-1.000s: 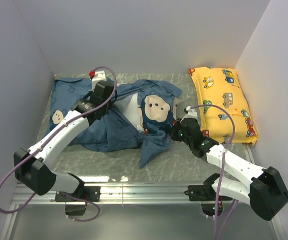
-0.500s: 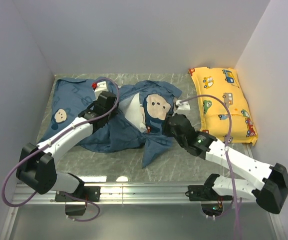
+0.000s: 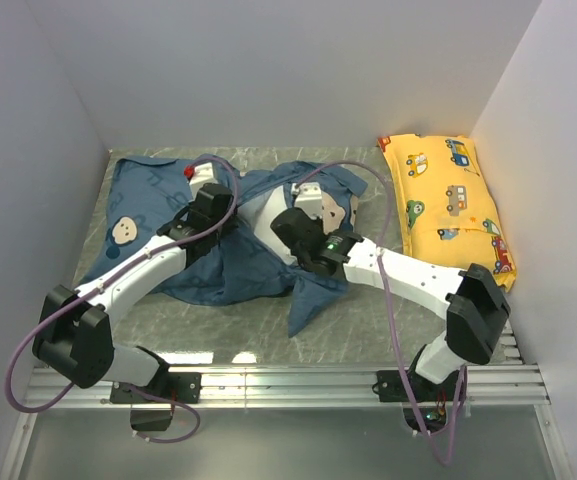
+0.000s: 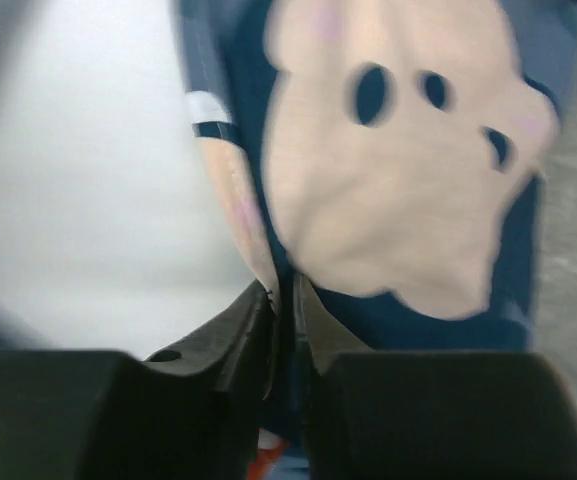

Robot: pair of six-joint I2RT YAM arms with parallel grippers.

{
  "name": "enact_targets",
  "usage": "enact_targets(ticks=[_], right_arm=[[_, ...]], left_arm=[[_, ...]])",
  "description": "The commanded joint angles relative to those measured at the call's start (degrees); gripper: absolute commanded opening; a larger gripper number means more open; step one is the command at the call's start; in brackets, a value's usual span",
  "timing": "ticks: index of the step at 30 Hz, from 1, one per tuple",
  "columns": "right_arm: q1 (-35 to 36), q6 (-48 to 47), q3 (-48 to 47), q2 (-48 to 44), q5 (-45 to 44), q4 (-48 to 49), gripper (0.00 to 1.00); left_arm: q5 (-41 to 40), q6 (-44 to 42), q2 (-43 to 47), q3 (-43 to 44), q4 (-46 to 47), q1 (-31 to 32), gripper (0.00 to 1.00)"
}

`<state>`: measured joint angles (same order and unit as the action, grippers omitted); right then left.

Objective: Remove the pillowcase from the pillow

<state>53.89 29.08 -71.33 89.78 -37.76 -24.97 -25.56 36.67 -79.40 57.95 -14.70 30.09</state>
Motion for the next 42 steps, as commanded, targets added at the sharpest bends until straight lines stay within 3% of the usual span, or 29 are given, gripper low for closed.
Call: enact_targets(ticks=[1,7,10,12,14,20,25,32,42], right_arm=[[-5.4,1.8,3.6,-4.0,-6.3,-5.1,0.12],[-19.2,3.7,24.0,-19.1,2.8,3.5,0.03],[-26.9,5.7,31.1,-19.4,13.0,8.9,0.00],[-27.3,7.0,34.4,-17.2,17.1,13.7,0.00],[-27.1,8.1,34.2,-10.9,26.4,18.2,0.00],[-26.1,12.0,34.8,0.3,52.3,38.0,0.00],[-26.3,13.5,36.3,-1.5,56.6,45.4,0.00],[-26.2,13.7,35.7,-7.6,56.9,42.4,0.00],[-26.3,12.5,34.9,-15.4,54.4,35.7,0.00]], left_arm=[[8.7,0.8,-1.0,-3.1,-2.9,-2.6,0.00],[15.7,0.9,1.3,-6.4,0.3,-14.0,0.00],[18.8,2.3,2.3,-7.6,1.4,-19.9,0.00],[20.2,3.4,2.8,-8.1,2.6,-21.6,0.00],[21.4,3.0,2.2,-7.7,2.6,-21.0,0.00],[16.3,-0.3,2.0,-4.1,-0.7,-11.1,0.00],[11.2,-3.3,2.1,1.2,-6.6,-4.7,0.04],[5.0,-7.5,1.4,10.4,-13.3,-0.6,0.38],[3.3,-9.8,-1.5,18.8,-17.9,1.3,0.61]])
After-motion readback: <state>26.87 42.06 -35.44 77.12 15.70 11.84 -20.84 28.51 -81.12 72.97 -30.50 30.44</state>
